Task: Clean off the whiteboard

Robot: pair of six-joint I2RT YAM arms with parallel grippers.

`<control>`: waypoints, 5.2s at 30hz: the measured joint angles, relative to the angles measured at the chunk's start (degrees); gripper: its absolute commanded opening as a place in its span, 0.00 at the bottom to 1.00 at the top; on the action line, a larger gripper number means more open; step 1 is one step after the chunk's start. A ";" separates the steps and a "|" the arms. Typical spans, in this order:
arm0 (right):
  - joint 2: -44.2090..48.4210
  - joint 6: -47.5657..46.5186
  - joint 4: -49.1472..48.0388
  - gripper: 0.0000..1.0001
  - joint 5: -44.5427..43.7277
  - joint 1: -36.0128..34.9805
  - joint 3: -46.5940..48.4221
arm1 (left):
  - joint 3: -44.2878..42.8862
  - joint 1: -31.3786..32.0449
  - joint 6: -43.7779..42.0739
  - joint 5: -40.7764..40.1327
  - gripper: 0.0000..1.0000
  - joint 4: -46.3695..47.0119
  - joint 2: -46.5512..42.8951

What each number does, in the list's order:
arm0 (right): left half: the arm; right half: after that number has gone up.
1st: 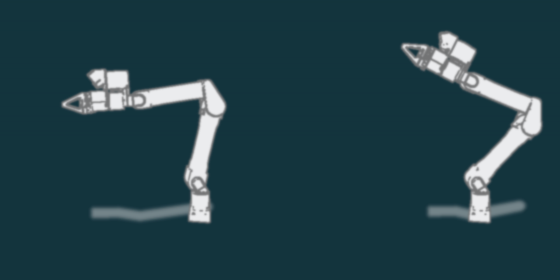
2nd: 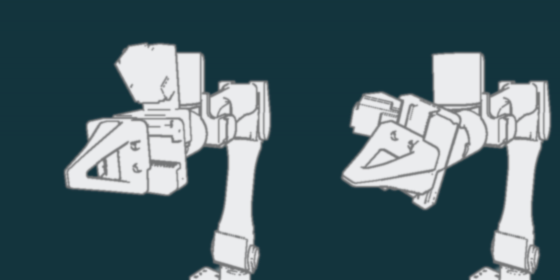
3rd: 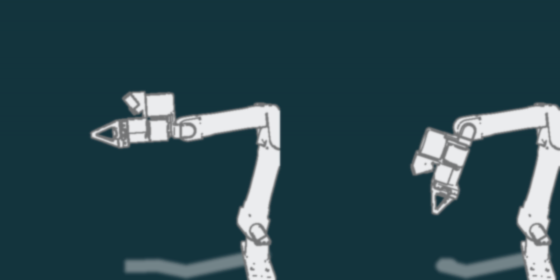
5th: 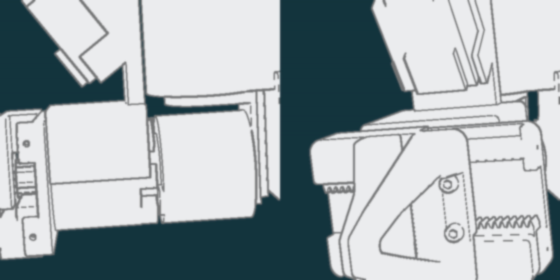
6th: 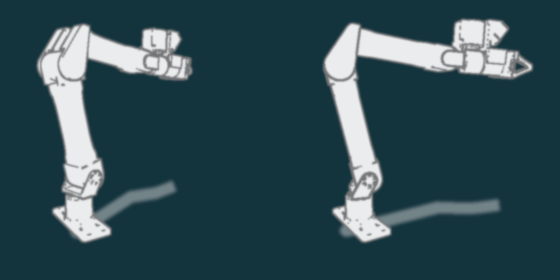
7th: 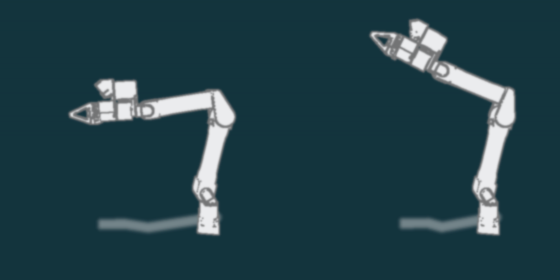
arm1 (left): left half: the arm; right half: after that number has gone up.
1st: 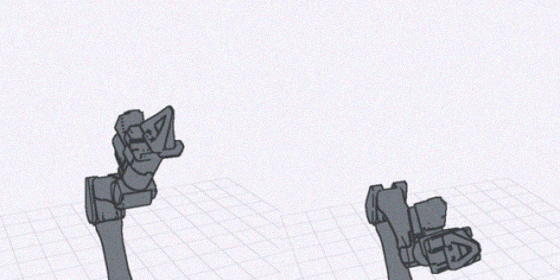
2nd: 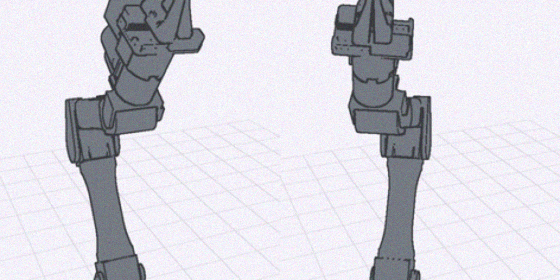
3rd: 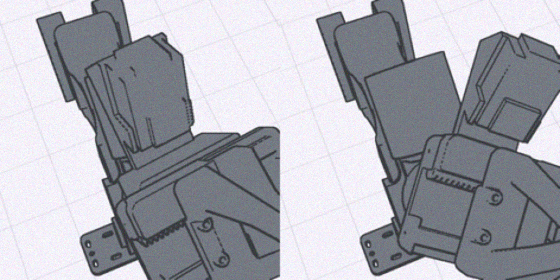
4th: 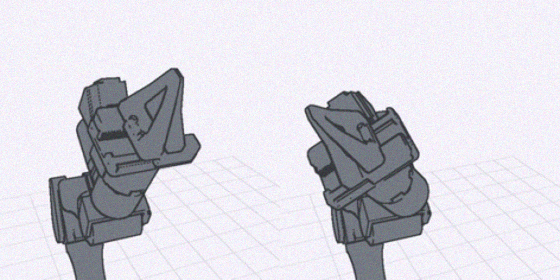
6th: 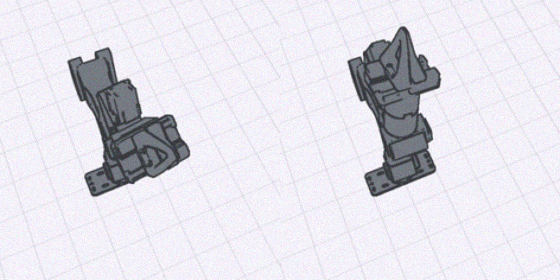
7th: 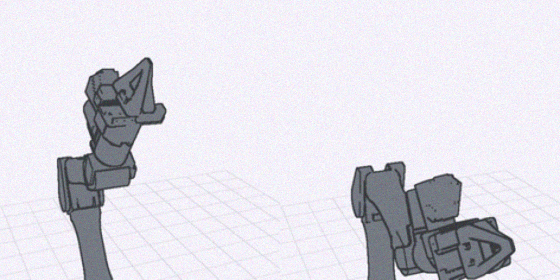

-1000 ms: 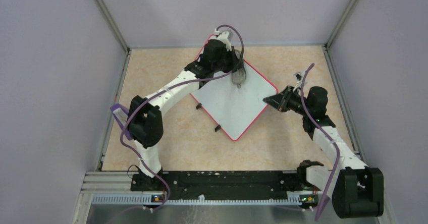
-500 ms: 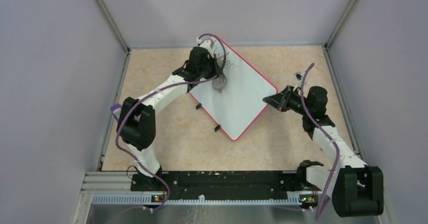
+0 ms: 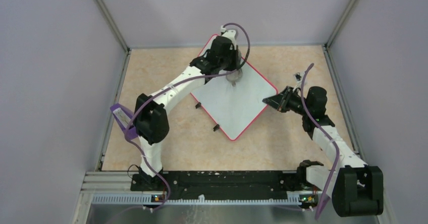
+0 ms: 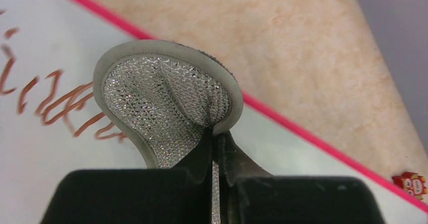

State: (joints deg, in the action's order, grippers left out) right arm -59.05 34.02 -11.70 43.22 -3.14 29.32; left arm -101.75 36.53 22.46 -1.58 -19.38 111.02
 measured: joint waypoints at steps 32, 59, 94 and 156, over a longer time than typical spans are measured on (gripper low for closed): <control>-0.09 0.07 -0.28 0.00 0.46 -0.15 0.00 | 5.03 -12.85 -0.59 9.86 0.00 6.99 1.25; 0.04 0.46 0.33 0.00 0.26 -0.50 0.09 | -3.78 -17.20 -2.10 13.77 0.00 5.64 7.02; -0.59 -0.35 1.49 0.00 1.44 -0.90 0.42 | -1.31 -3.23 -2.95 6.60 0.00 9.64 2.58; -1.38 -0.44 1.88 0.00 2.36 -2.40 1.33 | -13.09 -17.81 -8.00 11.80 0.00 5.97 13.44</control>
State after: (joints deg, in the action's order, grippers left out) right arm -60.42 33.58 -9.82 45.58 -5.54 30.65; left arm -114.85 18.72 14.46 10.22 -13.41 124.46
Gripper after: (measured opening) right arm 0.032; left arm 0.006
